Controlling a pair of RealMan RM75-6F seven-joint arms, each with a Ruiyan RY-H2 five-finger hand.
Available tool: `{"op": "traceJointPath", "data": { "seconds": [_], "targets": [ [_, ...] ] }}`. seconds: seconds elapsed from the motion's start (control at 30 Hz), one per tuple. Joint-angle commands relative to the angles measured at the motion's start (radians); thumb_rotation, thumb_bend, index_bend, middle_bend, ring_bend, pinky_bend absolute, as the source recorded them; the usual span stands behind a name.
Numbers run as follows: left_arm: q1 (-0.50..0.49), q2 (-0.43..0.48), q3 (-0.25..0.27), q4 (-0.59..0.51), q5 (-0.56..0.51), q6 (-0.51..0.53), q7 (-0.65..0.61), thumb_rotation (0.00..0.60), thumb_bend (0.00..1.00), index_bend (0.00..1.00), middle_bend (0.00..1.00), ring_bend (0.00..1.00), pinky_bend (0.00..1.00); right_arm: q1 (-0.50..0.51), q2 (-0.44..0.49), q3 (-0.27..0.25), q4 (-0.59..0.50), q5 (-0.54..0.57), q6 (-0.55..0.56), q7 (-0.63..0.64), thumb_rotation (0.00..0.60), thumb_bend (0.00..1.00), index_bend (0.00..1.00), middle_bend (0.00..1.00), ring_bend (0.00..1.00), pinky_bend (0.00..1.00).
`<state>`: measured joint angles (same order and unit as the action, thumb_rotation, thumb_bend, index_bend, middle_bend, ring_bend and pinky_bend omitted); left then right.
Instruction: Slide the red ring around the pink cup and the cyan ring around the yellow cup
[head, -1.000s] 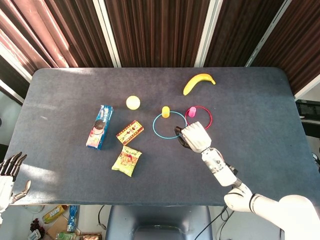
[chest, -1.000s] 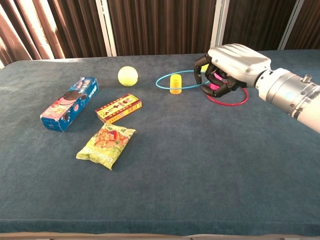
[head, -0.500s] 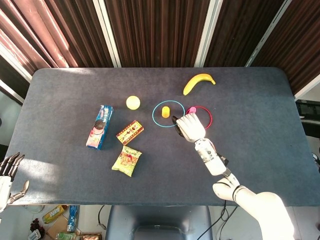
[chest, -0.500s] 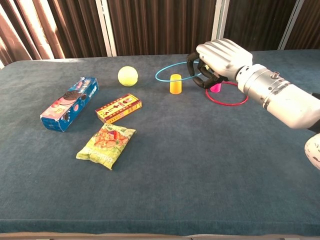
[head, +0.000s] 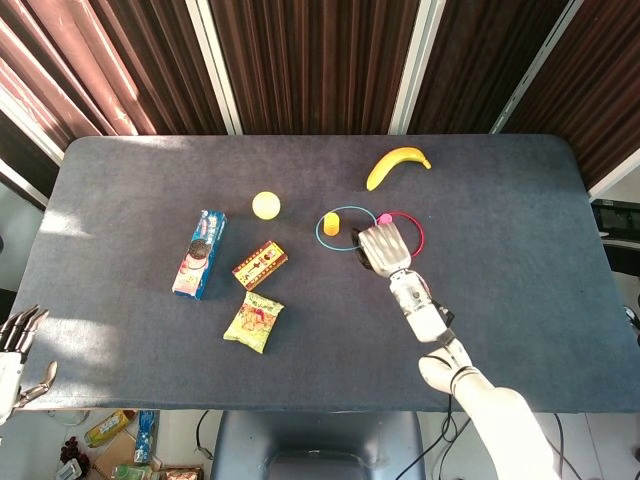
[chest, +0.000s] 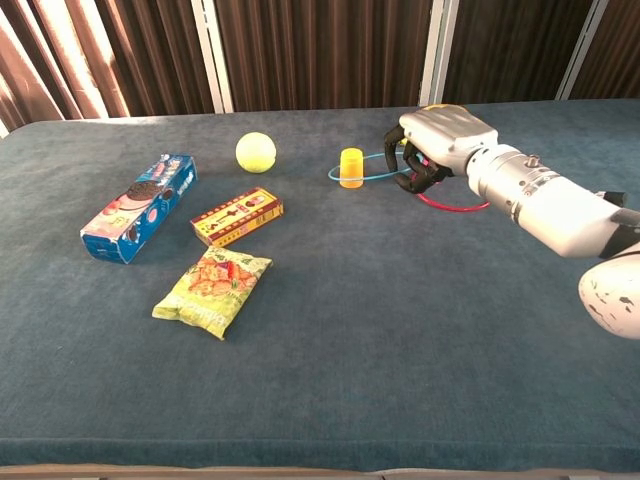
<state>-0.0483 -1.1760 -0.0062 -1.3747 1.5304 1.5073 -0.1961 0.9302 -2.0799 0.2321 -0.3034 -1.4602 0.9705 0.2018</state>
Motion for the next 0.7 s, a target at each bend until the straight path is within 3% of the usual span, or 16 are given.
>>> {"op": "traceJointPath", "data": {
  "seconds": [0.03, 0.23, 0.57, 0.7],
  "targets": [
    [0.0, 0.001, 0.0, 0.0, 0.0, -0.001, -0.002, 0.6, 0.44, 0.03, 0.0, 0.0, 0.12, 0.002, -0.012, -0.007, 0.02, 0.009, -0.015, 0.018, 0.6, 0.6, 0.8, 0.97, 1.0, 1.0],
    [-0.003, 0.002, 0.0, 0.001, 0.001, -0.005, -0.003, 0.6, 0.43, 0.03, 0.0, 0.0, 0.12, -0.001, -0.008, -0.015, 0.025, 0.015, -0.014, 0.043, 0.6, 0.35, 0.7, 0.97, 1.0, 1.0],
    [-0.005, 0.001, 0.0, -0.002, 0.002, -0.007, 0.002, 0.6, 0.43, 0.03, 0.0, 0.0, 0.12, -0.009, 0.016, -0.026, -0.005, 0.019, -0.016, 0.063, 0.6, 0.26, 0.59, 0.97, 1.0, 1.0],
    [-0.006, 0.002, 0.0, -0.003, 0.002, -0.01, 0.005, 0.6, 0.44, 0.03, 0.0, 0.0, 0.12, -0.031, 0.049, -0.038, -0.075, 0.013, 0.016, 0.089, 0.6, 0.24, 0.52, 0.97, 1.0, 1.0]
  ]
}}
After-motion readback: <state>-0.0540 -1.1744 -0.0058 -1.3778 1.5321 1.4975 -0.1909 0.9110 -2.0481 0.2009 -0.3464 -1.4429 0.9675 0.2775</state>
